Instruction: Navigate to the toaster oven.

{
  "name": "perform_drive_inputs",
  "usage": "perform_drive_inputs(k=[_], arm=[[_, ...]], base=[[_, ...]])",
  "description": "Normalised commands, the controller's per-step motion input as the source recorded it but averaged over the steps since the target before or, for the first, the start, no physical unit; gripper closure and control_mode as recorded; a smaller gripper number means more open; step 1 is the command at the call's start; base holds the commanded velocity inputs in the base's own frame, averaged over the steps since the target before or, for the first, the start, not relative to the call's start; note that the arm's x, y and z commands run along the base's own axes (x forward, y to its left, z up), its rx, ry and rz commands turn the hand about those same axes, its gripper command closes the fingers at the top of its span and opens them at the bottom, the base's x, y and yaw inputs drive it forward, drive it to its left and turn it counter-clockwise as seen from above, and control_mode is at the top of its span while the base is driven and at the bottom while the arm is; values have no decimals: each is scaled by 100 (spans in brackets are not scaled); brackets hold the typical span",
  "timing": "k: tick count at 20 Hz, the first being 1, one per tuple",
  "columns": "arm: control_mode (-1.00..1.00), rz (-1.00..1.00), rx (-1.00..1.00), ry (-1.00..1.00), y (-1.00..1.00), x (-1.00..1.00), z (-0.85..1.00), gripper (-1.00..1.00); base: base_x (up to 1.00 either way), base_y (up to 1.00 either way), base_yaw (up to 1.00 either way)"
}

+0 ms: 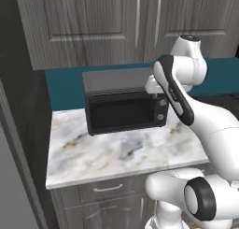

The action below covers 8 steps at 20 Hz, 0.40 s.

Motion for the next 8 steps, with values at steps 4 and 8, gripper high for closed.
perform_drive_inputs(k=[4, 8], arm=[[100, 0, 0, 0, 0, 0, 0, -100], [100, 0, 0, 0, 0, 0, 0, -100]], base=[[29, -17, 0], [30, 1, 0]])
